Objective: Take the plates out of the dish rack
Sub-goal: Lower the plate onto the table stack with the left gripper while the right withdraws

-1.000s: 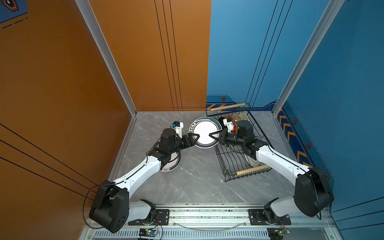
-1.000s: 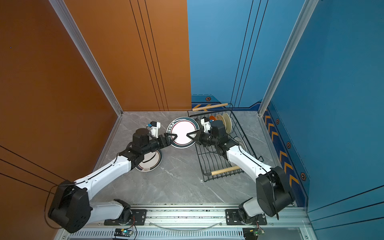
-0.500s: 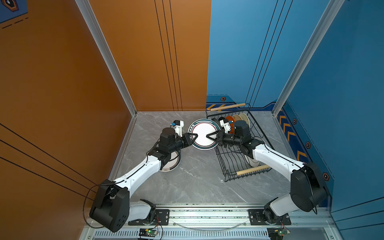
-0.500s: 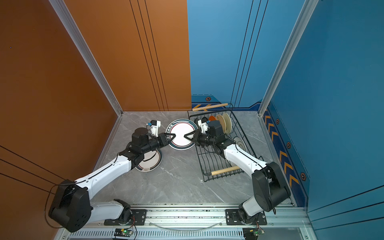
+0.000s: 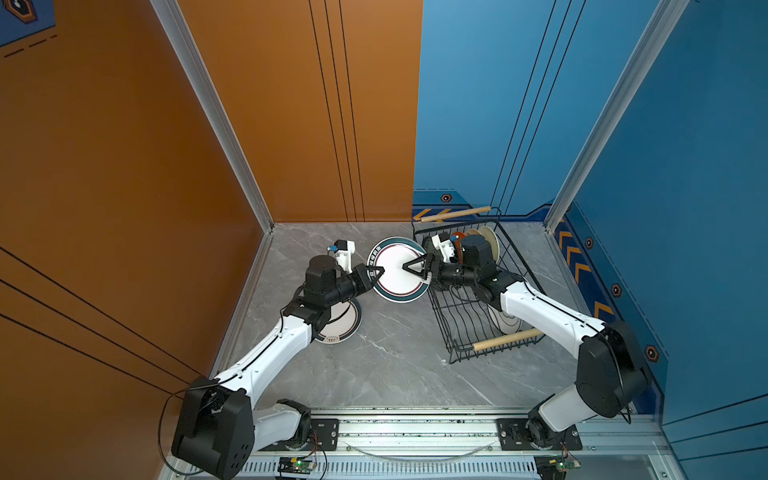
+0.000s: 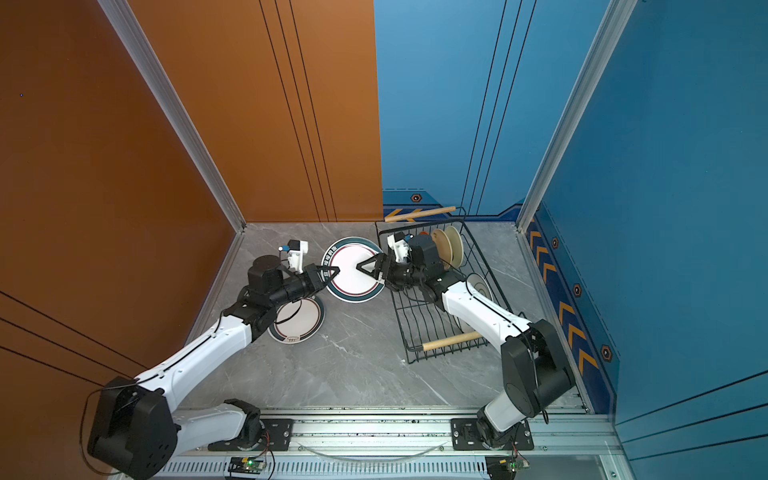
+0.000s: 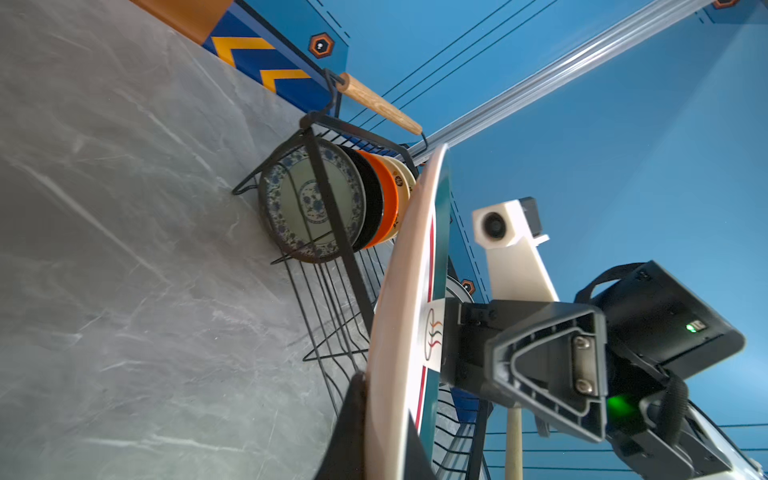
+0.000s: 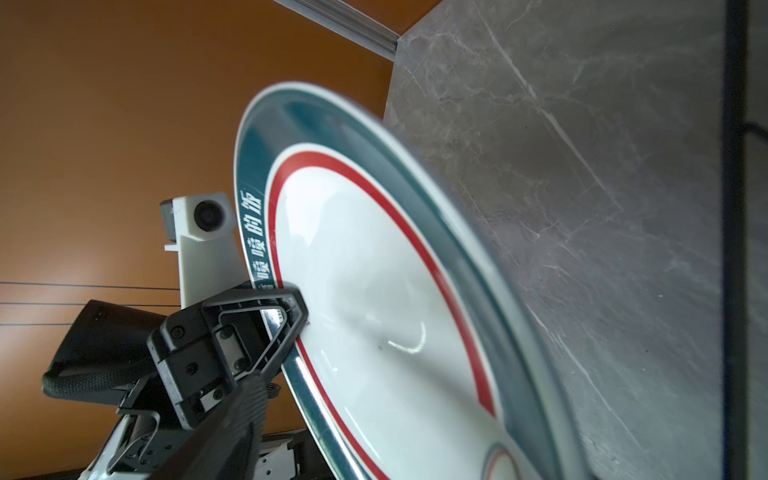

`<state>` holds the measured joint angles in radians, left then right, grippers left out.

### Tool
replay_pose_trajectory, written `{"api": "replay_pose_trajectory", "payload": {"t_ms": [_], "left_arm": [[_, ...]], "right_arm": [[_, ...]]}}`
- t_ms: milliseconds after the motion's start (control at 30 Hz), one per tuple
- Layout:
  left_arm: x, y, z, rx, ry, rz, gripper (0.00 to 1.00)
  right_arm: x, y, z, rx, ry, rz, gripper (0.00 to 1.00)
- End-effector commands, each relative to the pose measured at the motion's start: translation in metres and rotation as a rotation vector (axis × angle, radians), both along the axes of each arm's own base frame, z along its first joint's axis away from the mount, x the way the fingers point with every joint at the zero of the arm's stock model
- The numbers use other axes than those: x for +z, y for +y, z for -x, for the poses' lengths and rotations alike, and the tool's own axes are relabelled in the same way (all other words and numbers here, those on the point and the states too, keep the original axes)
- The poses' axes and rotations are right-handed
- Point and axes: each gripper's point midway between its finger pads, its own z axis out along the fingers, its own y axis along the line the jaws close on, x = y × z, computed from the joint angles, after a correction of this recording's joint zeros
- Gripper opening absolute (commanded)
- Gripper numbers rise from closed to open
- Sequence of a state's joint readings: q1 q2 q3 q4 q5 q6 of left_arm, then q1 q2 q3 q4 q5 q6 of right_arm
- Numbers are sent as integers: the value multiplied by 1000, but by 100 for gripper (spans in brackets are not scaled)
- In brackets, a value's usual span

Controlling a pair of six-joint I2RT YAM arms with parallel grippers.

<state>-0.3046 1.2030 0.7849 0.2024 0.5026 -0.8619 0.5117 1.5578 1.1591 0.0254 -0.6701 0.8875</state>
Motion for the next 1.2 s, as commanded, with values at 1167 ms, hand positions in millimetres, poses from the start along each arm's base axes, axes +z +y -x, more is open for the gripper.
{"api": "replay_pose_trajectory", "payload": {"t_ms": [1167], "left_arm": [[-114,203,71,674,434,-440,3]], "right_arm": [[6,-221,19,-400,-292,1313,100]]}}
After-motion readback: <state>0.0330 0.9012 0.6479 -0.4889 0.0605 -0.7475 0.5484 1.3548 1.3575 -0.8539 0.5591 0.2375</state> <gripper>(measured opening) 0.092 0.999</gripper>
